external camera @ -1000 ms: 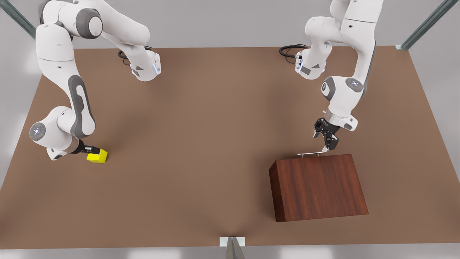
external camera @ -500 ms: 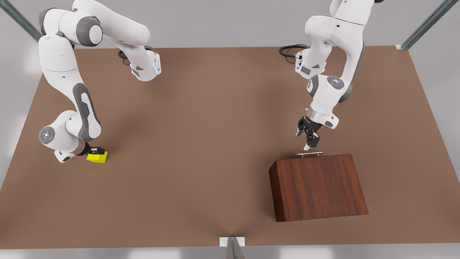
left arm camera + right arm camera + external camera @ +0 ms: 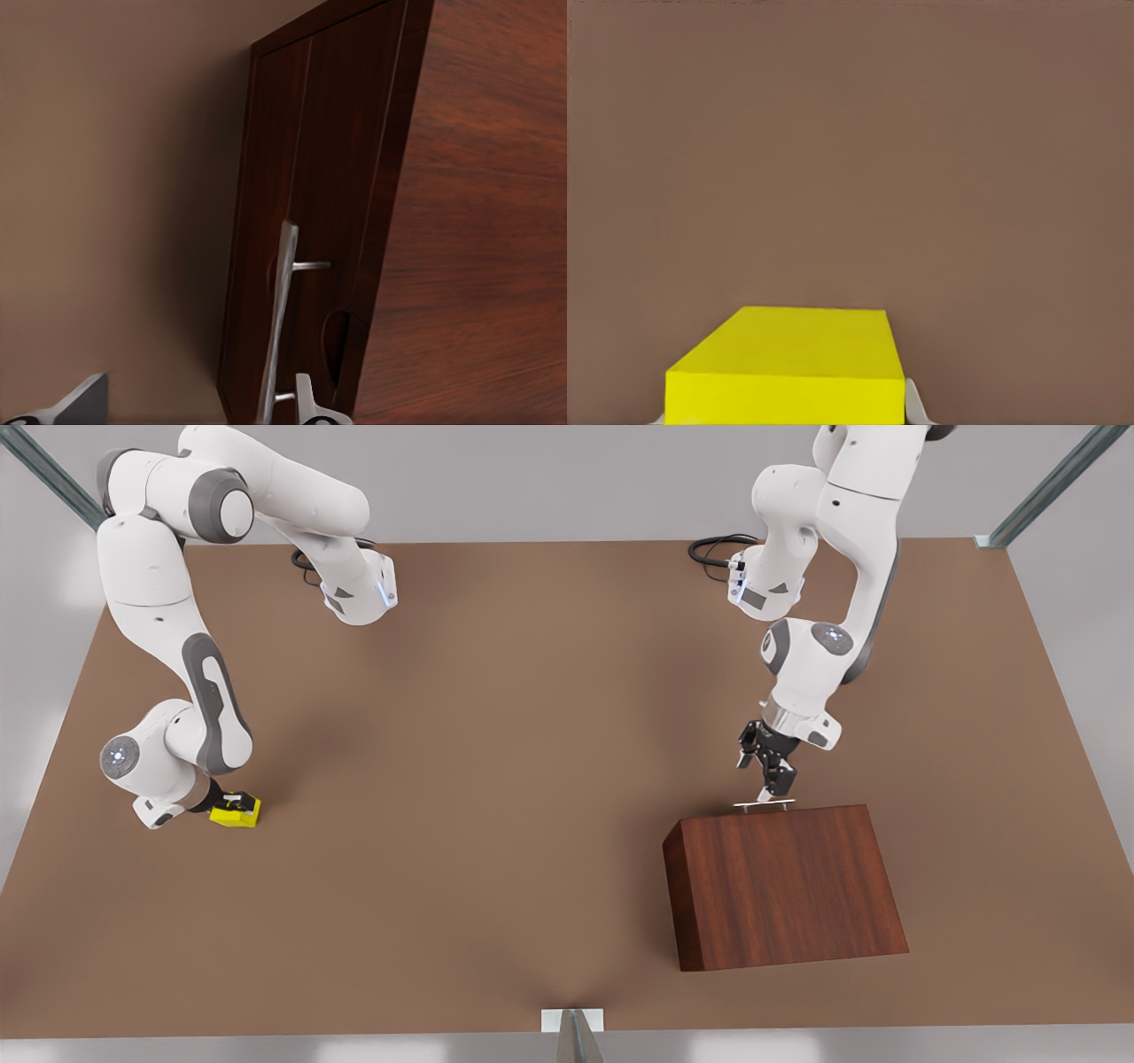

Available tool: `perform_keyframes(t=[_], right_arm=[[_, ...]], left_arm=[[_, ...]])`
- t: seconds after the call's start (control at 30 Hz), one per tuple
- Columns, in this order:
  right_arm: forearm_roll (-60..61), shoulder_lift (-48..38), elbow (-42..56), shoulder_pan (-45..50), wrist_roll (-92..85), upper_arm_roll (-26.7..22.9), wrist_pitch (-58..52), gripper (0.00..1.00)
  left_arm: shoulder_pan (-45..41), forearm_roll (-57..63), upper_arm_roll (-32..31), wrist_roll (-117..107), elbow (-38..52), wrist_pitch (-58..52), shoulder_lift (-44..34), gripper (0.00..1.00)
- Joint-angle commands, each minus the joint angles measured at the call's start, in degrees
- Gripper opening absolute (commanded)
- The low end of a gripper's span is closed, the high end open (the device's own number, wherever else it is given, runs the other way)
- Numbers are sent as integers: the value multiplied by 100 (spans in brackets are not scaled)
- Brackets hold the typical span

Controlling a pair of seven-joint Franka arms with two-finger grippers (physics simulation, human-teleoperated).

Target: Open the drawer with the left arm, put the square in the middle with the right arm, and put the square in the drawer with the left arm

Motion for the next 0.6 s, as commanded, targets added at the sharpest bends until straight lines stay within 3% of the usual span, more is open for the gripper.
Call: perform_keyframes(t=[0.0,0.3,0.57], right_arm=[[4,-4,11,10,-106,0,51,72],[-5,-39,37,10,-106,9,-19,69],[-48,-426,37,405,1519,615,-371,71]], left_arm=[[13,-3,0,49,3,90,19,100],[13,-3,9,49,170,142,300,100],[22,-3,18,49,170,151,476,100]])
